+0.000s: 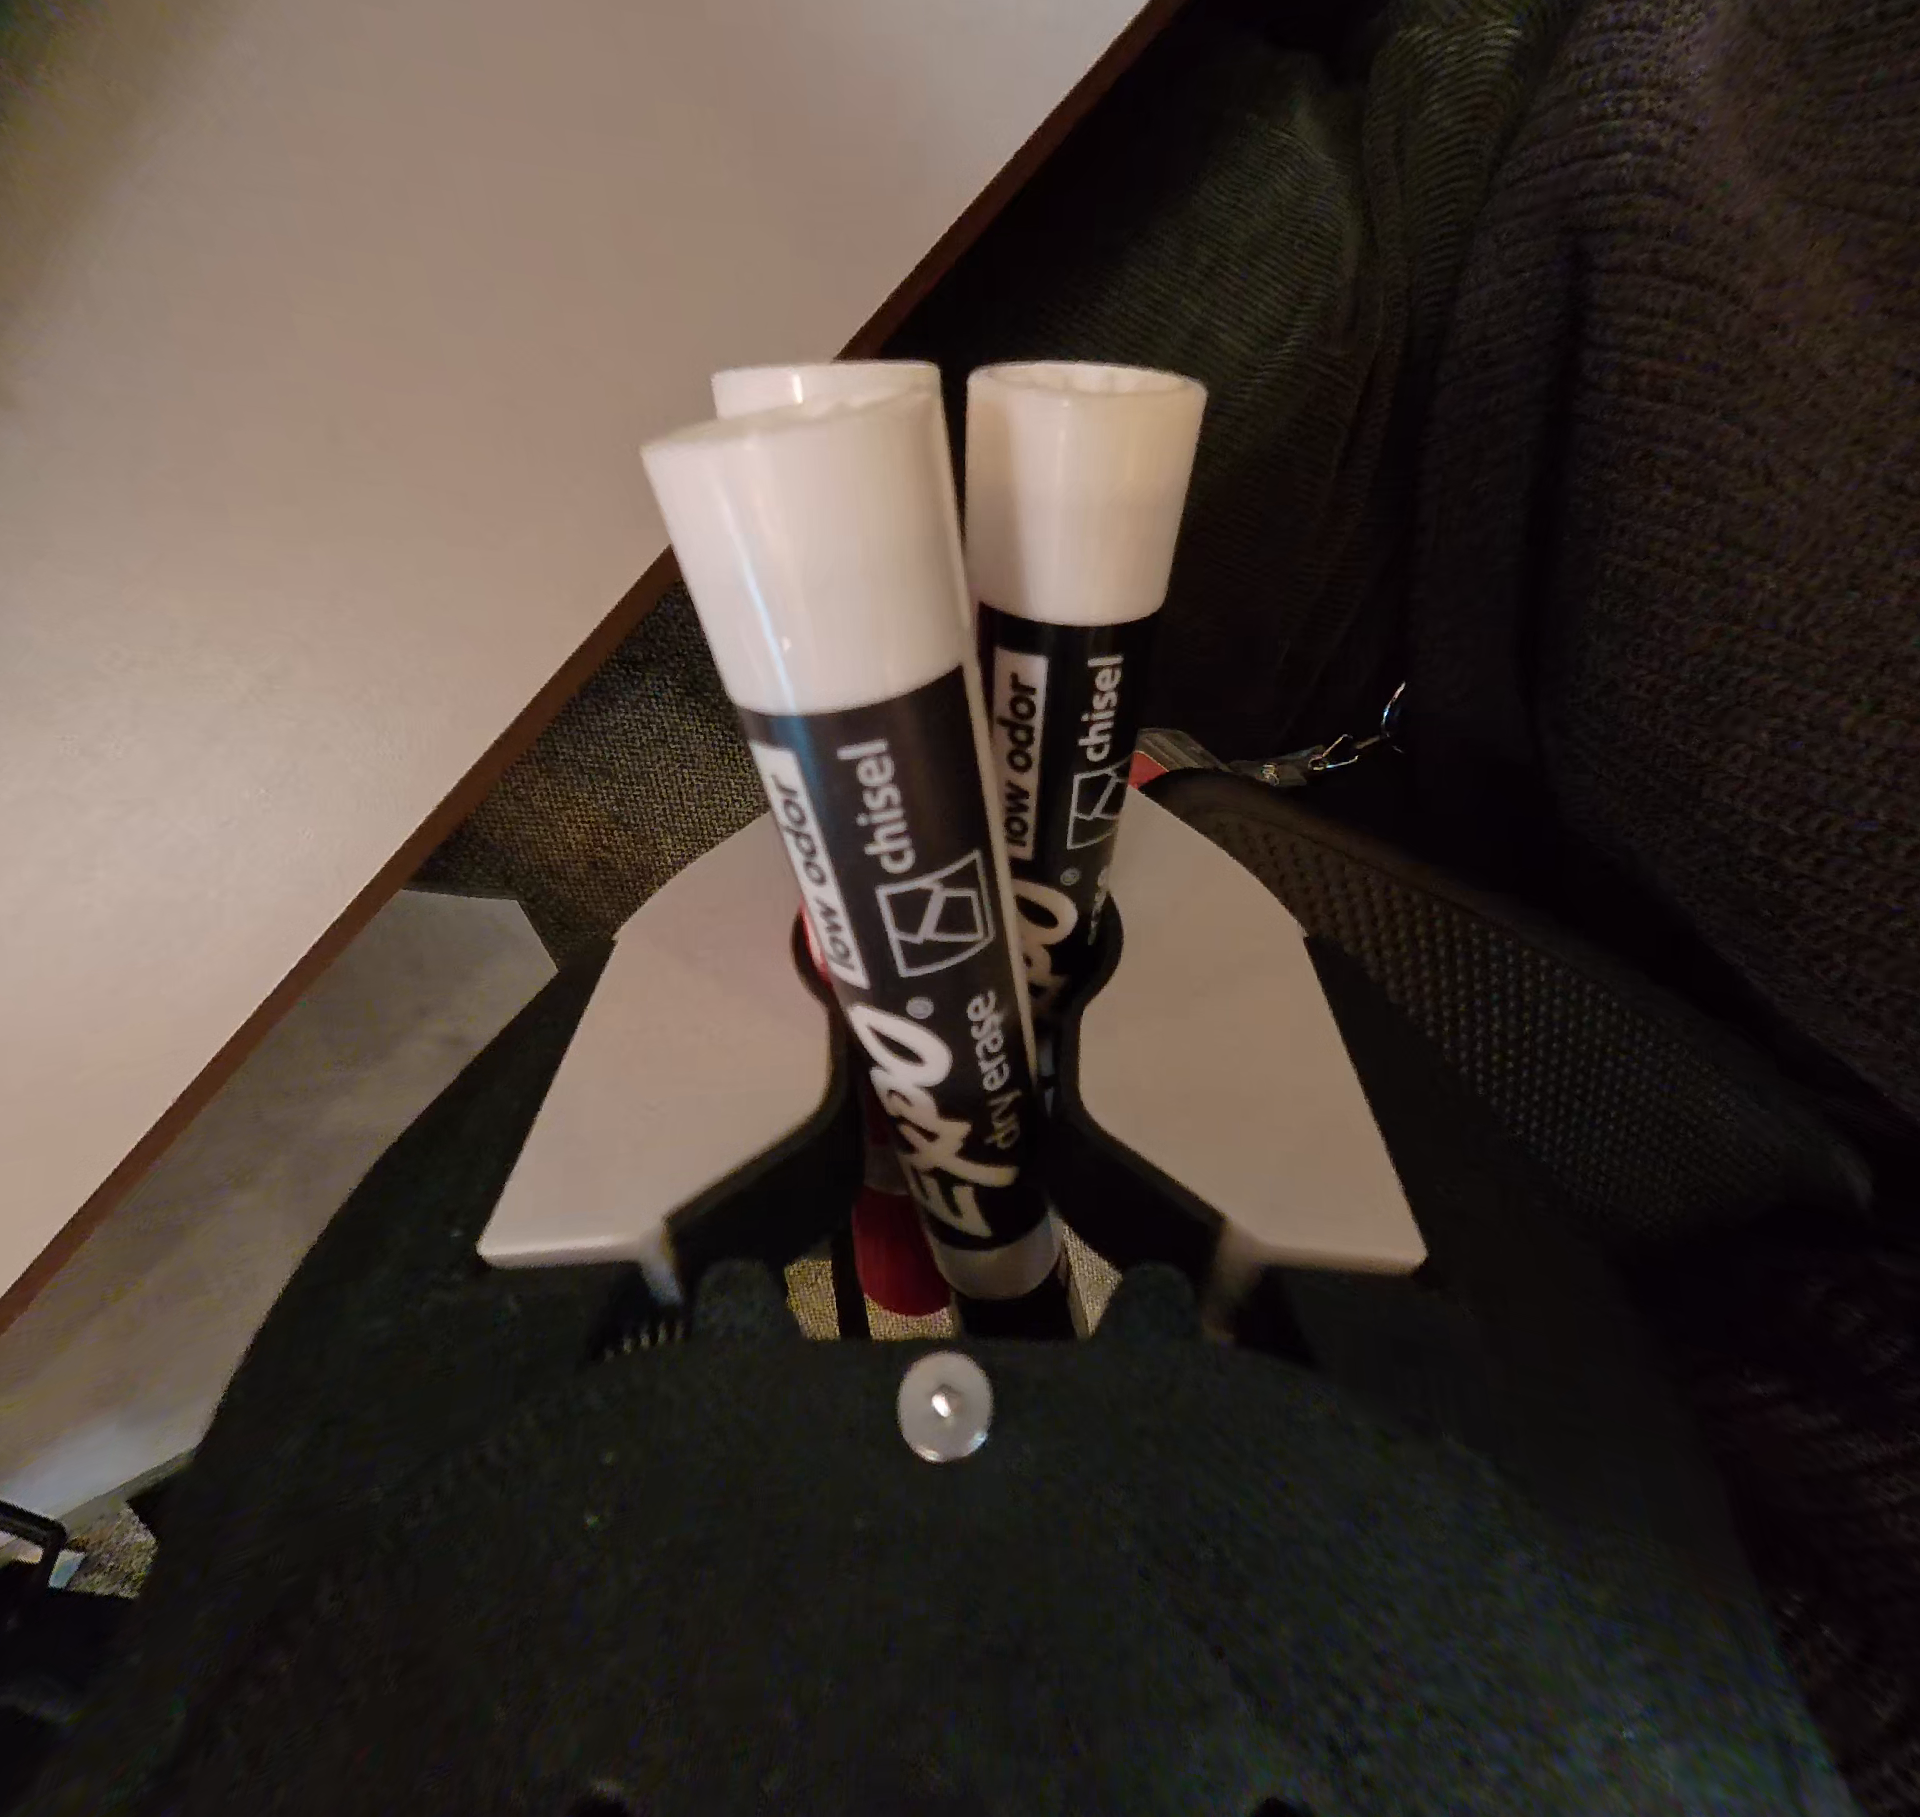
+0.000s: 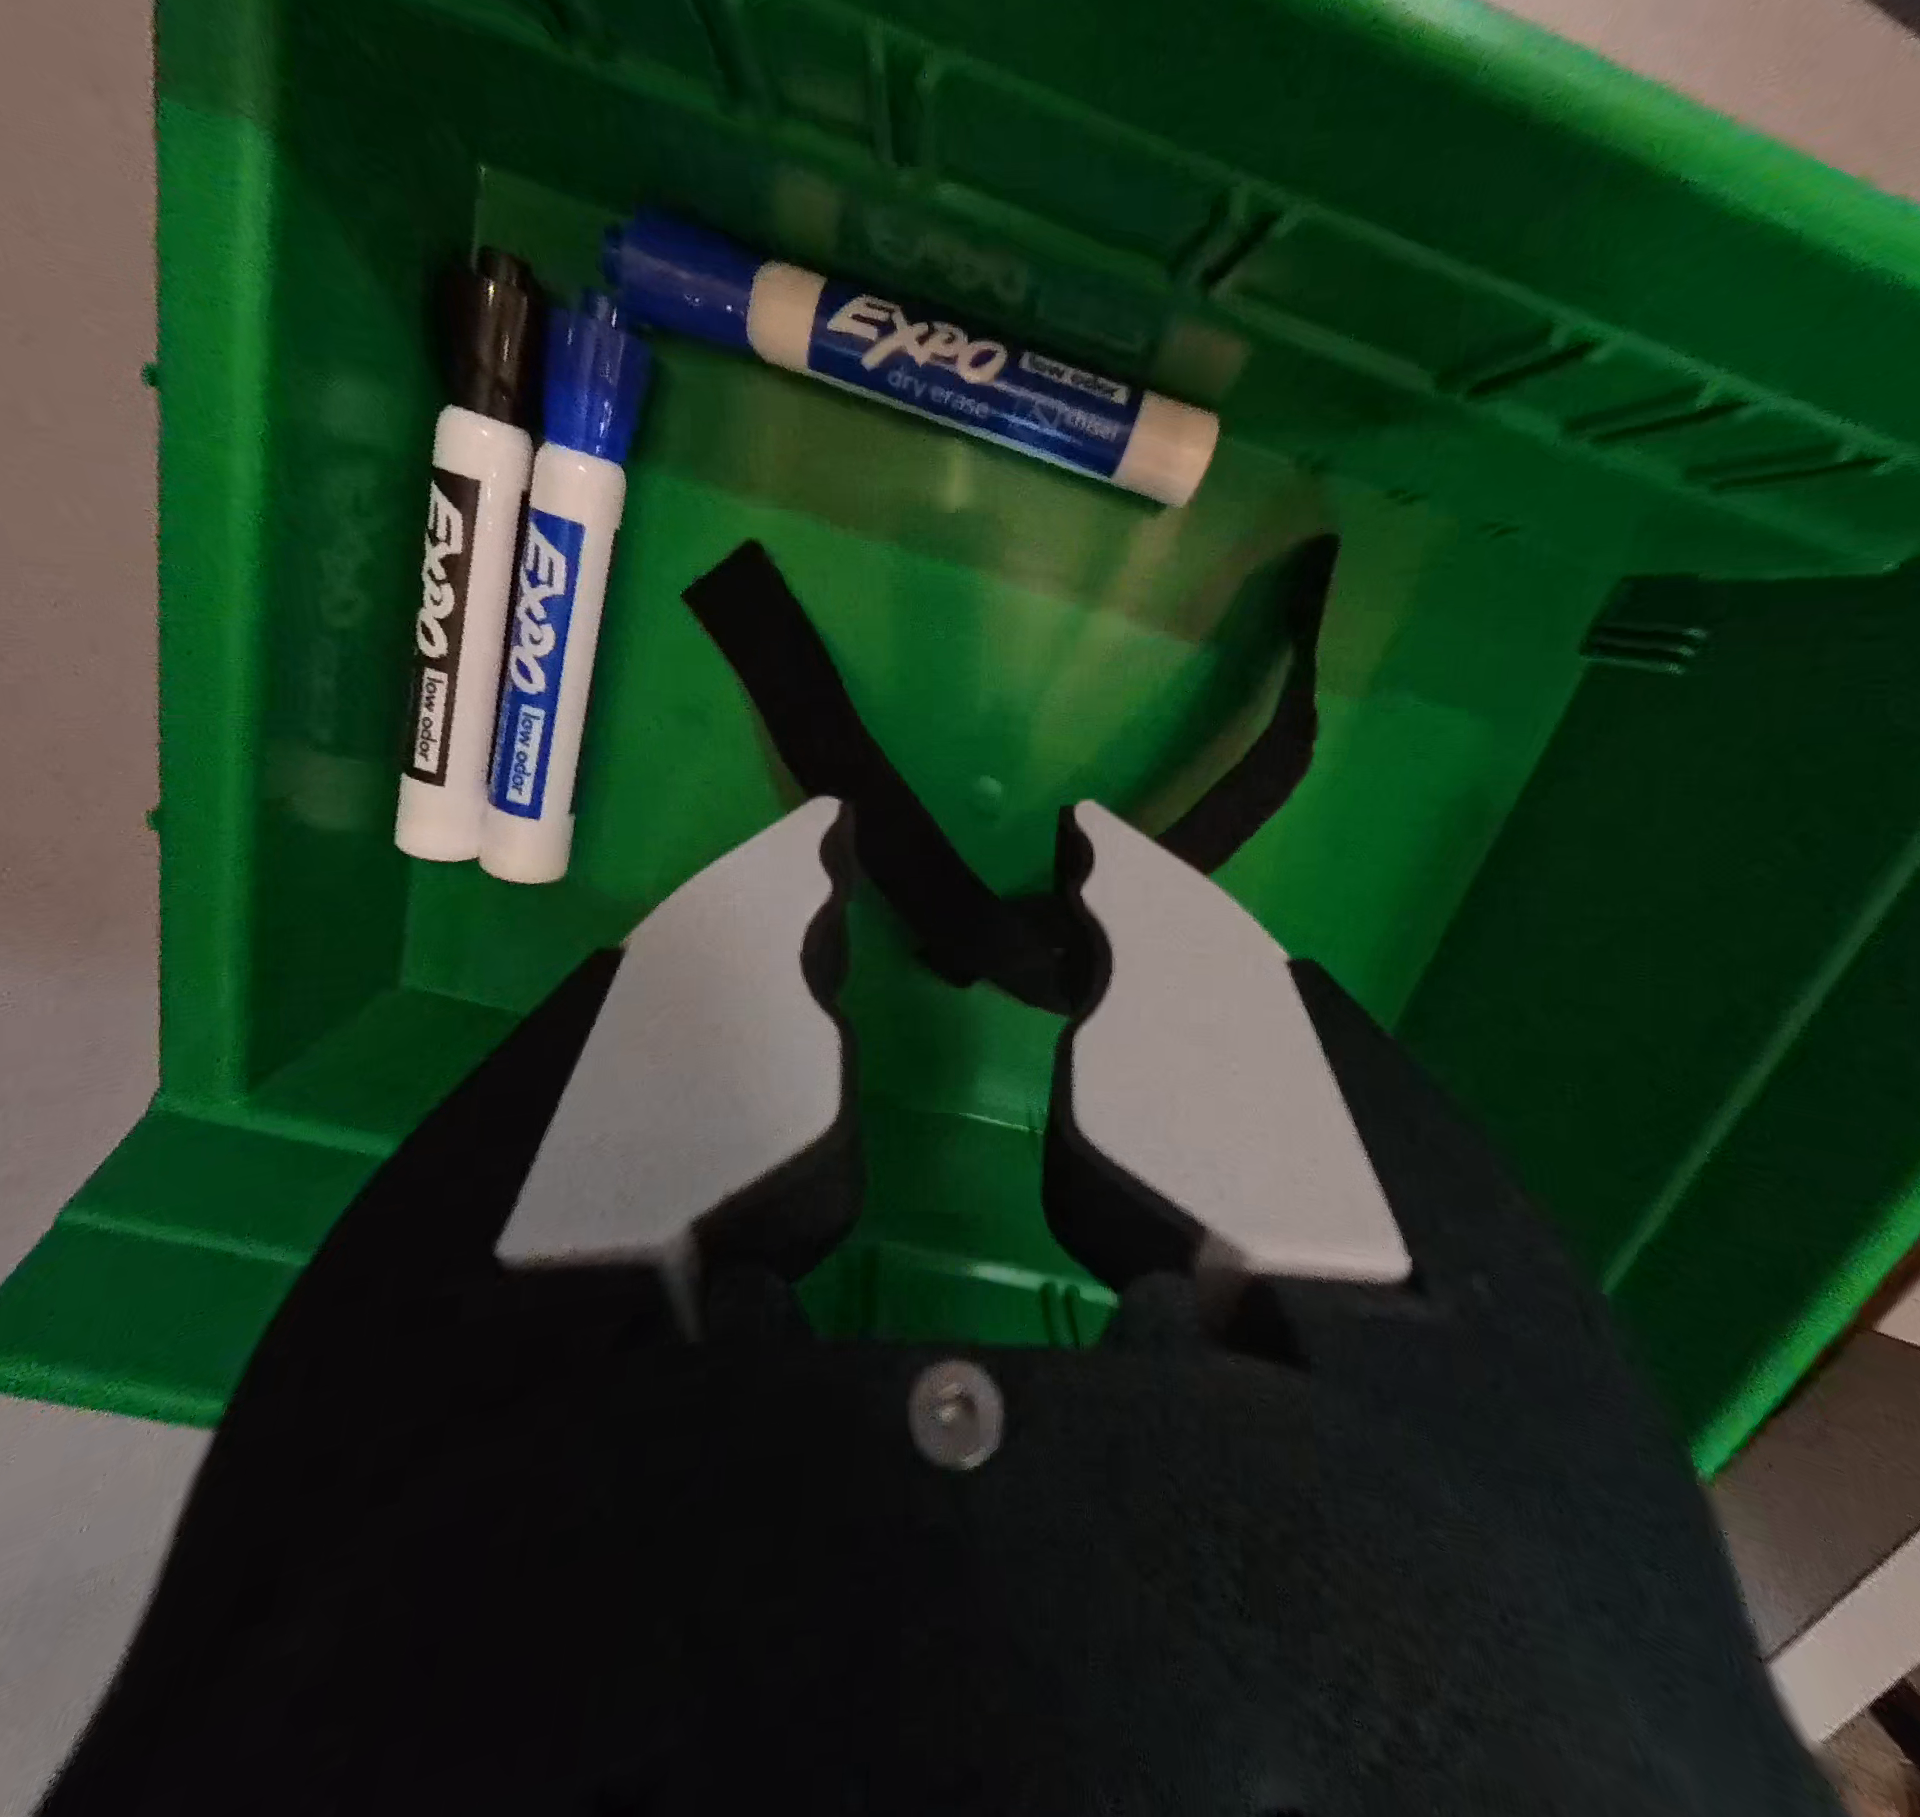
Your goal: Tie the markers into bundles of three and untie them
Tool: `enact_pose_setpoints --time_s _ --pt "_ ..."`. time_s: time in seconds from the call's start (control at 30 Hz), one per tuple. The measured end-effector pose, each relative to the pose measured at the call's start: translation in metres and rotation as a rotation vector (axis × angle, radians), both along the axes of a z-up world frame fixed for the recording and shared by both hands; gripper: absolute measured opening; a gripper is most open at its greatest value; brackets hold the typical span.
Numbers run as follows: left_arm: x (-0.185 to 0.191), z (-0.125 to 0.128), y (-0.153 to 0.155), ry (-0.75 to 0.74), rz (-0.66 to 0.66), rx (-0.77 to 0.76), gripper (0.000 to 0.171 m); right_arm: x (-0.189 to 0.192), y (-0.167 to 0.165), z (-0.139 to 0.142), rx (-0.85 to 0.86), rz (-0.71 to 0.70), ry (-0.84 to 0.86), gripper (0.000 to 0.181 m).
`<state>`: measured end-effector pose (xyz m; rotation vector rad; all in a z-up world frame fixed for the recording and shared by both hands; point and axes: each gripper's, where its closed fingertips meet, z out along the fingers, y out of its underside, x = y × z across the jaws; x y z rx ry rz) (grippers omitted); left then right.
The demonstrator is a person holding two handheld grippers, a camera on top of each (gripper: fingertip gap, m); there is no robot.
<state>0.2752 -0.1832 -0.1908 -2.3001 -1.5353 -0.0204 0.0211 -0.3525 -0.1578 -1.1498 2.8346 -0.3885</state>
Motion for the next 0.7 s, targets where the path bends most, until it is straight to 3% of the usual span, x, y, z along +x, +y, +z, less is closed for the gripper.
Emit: enact_pose_setpoints --time_s 0.07,0.13,0.27,0.37,0.5,0.7 --pt "0.0 0.0 -0.001 0.0 0.002 0.001 0.043 -0.01 0.003 0.004 0.009 0.019 0.036 0.038" --pt "0.0 -0.001 -0.001 -0.003 0.002 0.0 0.043 -0.032 0.009 0.005 0.03 0.095 0.178 0.038" --pt "-0.002 0.0 0.0 0.004 -0.009 -0.007 0.043 -0.061 0.018 0.0 0.034 0.398 0.434 0.02" --pt "-0.001 0.002 0.001 0.013 -0.004 -0.001 0.043 -0.055 0.022 -0.014 0.016 0.564 0.466 0.017" --pt "0.001 0.002 -0.002 0.012 0.012 0.004 0.043 -0.039 0.025 -0.027 0.052 0.585 0.406 0.036" --pt "0.001 0.0 -0.003 0.011 0.008 0.016 0.043 -0.046 0.023 -0.048 0.119 0.601 0.437 0.033"
